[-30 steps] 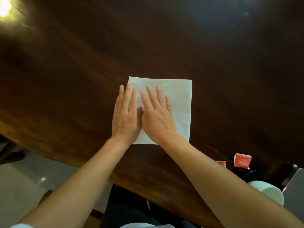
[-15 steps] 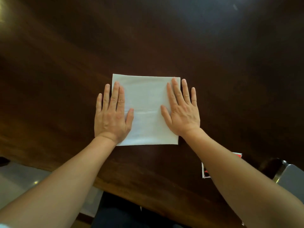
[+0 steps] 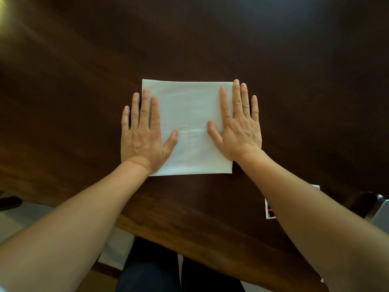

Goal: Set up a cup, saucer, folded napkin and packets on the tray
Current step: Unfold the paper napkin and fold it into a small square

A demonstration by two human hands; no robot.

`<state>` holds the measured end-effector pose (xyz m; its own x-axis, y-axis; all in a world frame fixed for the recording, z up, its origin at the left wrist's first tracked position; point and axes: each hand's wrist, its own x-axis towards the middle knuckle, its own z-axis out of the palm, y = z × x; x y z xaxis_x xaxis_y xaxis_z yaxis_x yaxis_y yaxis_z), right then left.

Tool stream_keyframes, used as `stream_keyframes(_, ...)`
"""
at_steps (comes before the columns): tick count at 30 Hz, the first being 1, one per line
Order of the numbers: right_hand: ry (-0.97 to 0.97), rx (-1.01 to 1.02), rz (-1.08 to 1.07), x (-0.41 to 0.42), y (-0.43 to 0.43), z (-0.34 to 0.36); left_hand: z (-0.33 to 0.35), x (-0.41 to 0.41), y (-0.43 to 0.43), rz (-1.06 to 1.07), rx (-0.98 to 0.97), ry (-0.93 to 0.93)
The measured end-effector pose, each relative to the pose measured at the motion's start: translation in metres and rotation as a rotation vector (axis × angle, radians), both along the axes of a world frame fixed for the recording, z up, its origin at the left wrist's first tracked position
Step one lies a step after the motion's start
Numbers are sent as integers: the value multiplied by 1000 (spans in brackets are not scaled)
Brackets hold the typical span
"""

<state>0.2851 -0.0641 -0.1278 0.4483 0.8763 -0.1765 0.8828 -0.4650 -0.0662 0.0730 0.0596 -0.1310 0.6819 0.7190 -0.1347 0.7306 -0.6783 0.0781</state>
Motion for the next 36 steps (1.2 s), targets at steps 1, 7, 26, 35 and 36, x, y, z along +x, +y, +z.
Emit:
stream_keyframes(1, 2, -11, -3, 0, -1, 1, 1, 0, 0, 1, -1, 6)
stream_keyframes(7, 146, -45, -133, 0, 22, 31, 29, 10, 14, -73, -149, 207)
stream_keyframes(26, 498, -92, -366, 11, 69, 115, 96, 96, 104, -281, -346, 170)
stream_keyframes(35, 418, 5, -575, 44, 35, 160, 143, 126, 117, -399, -291, -92)
stream_keyframes(36, 419, 8, -593, 45, 33, 161, 147, 129, 118, -426, -304, -108)
